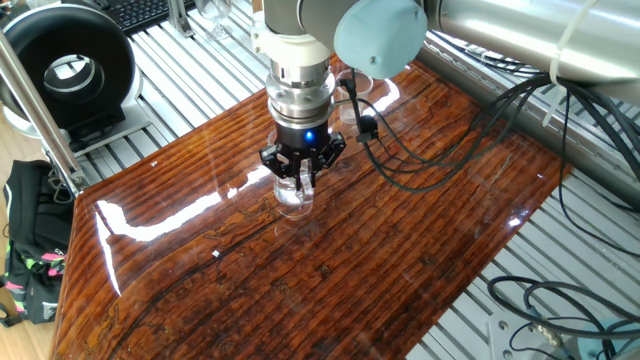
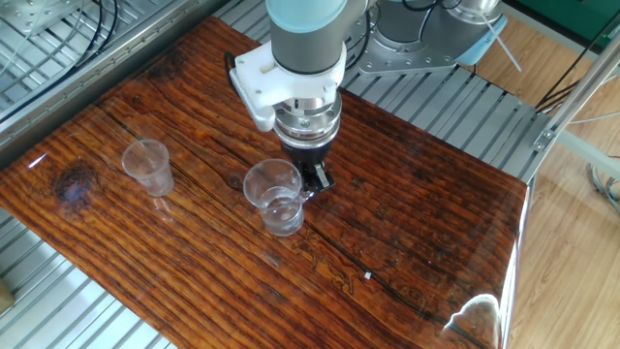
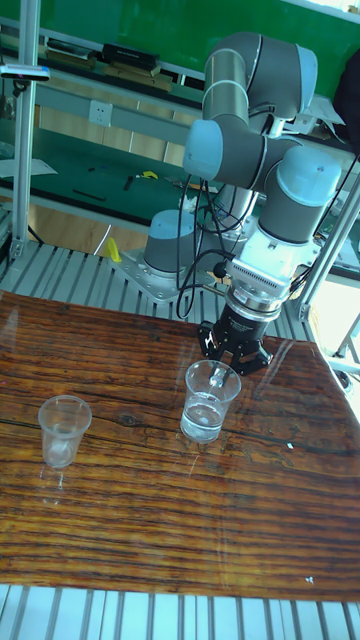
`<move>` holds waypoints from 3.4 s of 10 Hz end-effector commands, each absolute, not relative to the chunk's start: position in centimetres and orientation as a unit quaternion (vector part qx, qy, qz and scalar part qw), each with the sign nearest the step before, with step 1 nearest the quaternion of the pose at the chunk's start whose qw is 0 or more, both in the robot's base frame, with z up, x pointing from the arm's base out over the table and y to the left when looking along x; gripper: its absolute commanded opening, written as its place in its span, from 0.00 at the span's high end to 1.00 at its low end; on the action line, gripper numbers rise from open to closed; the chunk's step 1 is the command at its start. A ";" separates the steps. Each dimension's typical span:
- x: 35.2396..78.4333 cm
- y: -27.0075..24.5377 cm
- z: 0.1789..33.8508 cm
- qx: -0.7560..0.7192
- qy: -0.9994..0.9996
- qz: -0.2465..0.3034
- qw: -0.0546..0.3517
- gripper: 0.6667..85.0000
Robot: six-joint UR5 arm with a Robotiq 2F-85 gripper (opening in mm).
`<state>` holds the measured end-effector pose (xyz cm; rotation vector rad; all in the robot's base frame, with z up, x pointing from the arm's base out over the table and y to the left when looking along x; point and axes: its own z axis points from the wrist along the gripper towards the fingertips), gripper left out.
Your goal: Pour the water from one cup into another empty cup
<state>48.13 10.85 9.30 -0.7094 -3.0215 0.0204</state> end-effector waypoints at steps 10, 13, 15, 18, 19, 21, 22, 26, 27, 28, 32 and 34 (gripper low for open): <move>47.8 10.7 8.7 -0.246 -0.969 0.013 0.036 0.99; 48.2 10.4 7.9 -0.250 -0.968 0.022 0.028 0.99; 48.1 10.5 8.1 -0.249 -0.968 0.026 0.028 0.99; 48.0 10.7 9.1 -0.241 -0.970 0.036 0.023 0.99; 48.2 10.3 9.2 -0.238 -0.970 0.048 0.014 0.99; 49.7 9.2 9.3 -0.234 -0.970 0.062 -0.022 0.99; 49.5 9.5 9.1 -0.232 -0.971 0.055 -0.015 0.99; 49.1 9.4 8.8 -0.225 -0.973 0.054 -0.006 0.99; 49.1 9.9 8.7 -0.222 -0.974 0.045 -0.003 0.99; 49.0 10.1 8.6 -0.219 -0.975 0.038 -0.001 0.99; 49.0 10.1 8.3 -0.222 -0.974 0.034 -0.004 0.99; 49.0 10.4 8.2 -0.214 -0.976 0.028 -0.001 0.98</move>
